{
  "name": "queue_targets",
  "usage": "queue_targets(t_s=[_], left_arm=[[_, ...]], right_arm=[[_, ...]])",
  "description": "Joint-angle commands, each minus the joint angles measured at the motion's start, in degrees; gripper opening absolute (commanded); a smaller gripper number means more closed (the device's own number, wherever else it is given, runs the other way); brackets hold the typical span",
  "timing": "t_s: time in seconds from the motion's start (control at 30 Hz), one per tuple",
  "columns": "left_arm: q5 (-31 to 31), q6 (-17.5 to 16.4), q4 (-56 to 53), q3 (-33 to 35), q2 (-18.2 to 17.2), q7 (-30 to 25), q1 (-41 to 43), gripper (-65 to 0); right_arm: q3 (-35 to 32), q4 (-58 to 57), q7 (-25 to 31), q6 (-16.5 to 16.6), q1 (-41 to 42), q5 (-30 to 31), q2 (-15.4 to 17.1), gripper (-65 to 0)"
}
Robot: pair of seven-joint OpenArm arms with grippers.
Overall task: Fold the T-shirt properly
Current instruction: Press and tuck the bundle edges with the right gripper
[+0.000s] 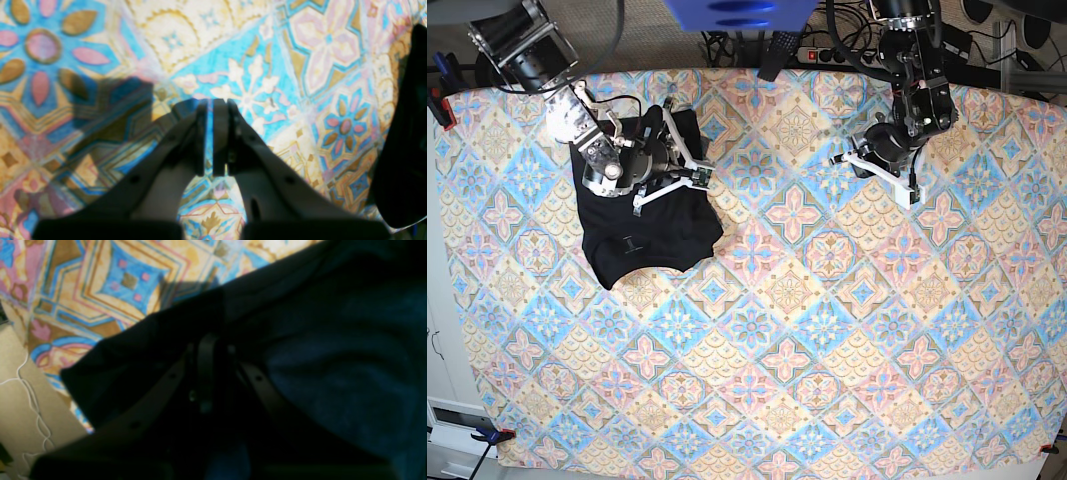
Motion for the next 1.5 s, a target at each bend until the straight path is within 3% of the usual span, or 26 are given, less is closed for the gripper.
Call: queue_targets(t_s=[0.0, 0.43, 0.6, 0.77, 0.97, 1.47], left_arm=[[-0.48, -0.14, 1.02, 0.04, -0.07, -0.67, -0.47, -61.9], [-0.48, -0.14, 1.02, 0.04, 0.10, -0.67, -0.38, -61.9], [-0.48, -0.14, 1.02, 0.04, 0.02, -0.67, -0.21, -61.9], [-0.57, -0.14, 1.02, 0.04, 0.19, -0.67, -0.30, -61.9], [-0.57, -0.14, 1.02, 0.04, 0.28, -0.67, -0.30, -61.9], [-0.57, -0.14, 1.02, 0.04, 0.28, -0.67, -0.47, -61.9]], right_arm=[[0.05, 1.45, -0.33, 0.21, 0.20, 0.45, 0.29, -60.5], [0.05, 14.55, -4.38, 0.21, 0.11, 0.45, 0.64, -60.6], [0.14, 8.83, -3.94, 0.21, 0.29, 0.45, 0.29, -60.6], [0.14, 2.24, -0.68, 0.21, 0.37, 0.45, -5.07, -60.6], [1.11, -1.45, 0.90, 0.21, 2.83, 0.45, -8.41, -60.6], [12.54, -13.41, 9.51, 0.21, 2.83, 0.45, -9.55, -60.6]])
